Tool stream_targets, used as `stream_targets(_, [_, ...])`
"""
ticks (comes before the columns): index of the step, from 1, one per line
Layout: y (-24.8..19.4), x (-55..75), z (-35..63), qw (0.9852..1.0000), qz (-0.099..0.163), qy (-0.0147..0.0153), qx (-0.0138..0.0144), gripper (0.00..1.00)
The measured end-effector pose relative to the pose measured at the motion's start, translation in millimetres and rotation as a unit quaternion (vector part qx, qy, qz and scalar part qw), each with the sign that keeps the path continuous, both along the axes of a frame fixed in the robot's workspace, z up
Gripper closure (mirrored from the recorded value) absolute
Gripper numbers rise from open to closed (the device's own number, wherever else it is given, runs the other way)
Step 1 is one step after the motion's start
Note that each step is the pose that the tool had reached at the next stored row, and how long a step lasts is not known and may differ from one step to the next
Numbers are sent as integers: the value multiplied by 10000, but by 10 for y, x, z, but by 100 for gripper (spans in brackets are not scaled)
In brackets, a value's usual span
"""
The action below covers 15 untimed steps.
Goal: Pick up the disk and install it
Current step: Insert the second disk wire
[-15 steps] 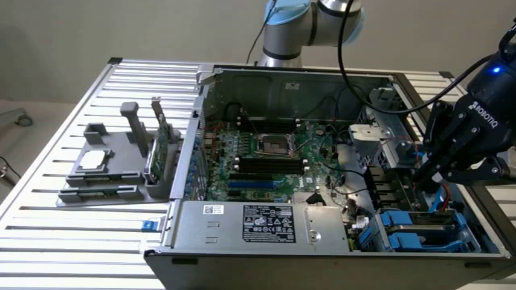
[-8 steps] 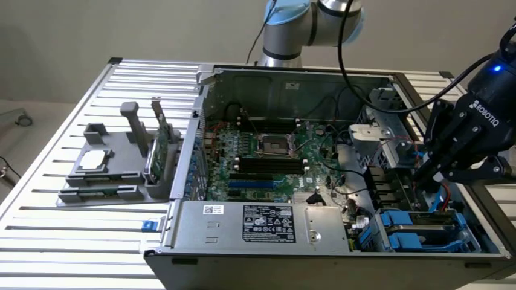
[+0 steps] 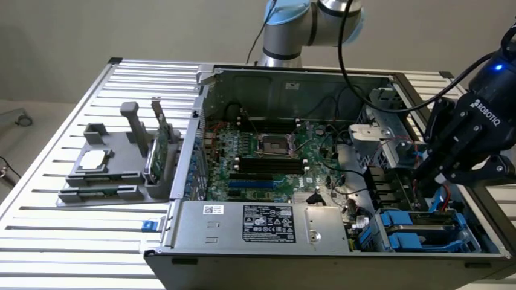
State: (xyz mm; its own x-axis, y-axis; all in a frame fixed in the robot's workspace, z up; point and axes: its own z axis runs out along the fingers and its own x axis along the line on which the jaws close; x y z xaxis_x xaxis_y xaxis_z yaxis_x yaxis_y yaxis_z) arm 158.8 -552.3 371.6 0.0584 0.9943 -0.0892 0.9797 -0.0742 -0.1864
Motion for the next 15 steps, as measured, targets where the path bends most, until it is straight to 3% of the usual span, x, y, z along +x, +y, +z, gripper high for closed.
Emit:
stream_targets(5, [-80,2,-9,10000,0,-2,38,73])
stream_targets(10, [-107,2,-52,9999,0,-69,121,73])
stream_targets(15, [-107,-4,-74,9998,1,-117,149,73])
